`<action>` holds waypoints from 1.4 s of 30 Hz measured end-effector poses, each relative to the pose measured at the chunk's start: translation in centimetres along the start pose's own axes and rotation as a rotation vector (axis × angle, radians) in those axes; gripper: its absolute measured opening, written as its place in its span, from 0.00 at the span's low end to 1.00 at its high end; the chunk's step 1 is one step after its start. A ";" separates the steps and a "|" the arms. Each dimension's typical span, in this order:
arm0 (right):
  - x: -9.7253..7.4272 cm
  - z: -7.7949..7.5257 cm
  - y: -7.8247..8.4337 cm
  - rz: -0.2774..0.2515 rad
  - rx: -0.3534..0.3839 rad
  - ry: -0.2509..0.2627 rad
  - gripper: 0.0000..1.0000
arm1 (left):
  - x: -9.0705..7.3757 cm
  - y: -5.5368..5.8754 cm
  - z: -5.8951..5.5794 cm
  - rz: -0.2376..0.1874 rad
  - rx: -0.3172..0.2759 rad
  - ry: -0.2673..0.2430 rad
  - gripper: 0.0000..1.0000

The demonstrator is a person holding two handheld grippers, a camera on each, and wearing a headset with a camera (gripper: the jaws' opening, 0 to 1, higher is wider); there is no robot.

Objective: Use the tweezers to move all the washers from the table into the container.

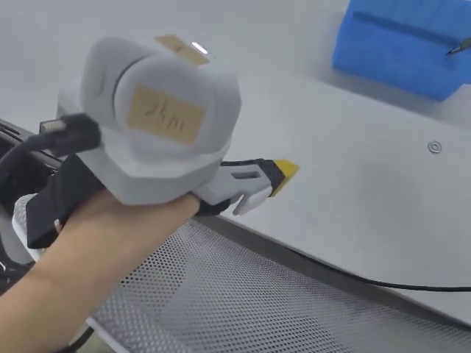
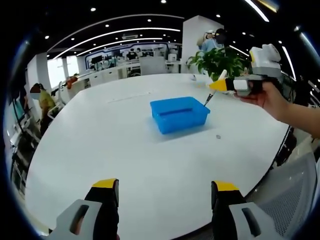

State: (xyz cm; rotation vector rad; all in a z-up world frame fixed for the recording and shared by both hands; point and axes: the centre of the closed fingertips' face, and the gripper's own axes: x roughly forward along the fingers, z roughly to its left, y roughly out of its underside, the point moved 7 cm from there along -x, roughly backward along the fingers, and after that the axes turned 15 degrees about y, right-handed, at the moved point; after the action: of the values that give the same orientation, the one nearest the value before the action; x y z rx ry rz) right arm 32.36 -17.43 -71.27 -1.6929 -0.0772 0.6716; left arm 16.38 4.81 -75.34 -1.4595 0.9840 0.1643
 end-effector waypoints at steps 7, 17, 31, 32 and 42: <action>-1.5 -0.5 3.6 0.102 -0.043 0.030 0.02 | 0.1 -0.2 -0.1 -0.005 0.008 0.001 0.76; -1.5 0.0 6.5 0.185 -0.098 0.001 0.02 | 0.2 -0.2 -0.1 0.003 0.017 -0.003 0.76; -1.3 0.0 7.4 0.209 -0.099 -0.004 0.02 | 0.3 0.0 -0.2 0.012 0.013 -0.002 0.75; -1.2 0.0 7.4 0.209 -0.098 -0.005 0.02 | 0.2 0.0 -0.1 0.012 0.012 -0.002 0.75; -1.4 0.5 5.7 0.201 -0.086 -0.029 0.01 | 0.1 -0.3 -0.2 -0.001 0.016 -0.001 0.76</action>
State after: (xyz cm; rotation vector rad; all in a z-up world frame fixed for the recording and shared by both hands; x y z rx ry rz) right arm 29.21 -18.93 -76.01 -1.7891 0.0451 0.8534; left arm 16.57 4.58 -75.12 -1.4455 0.9814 0.1565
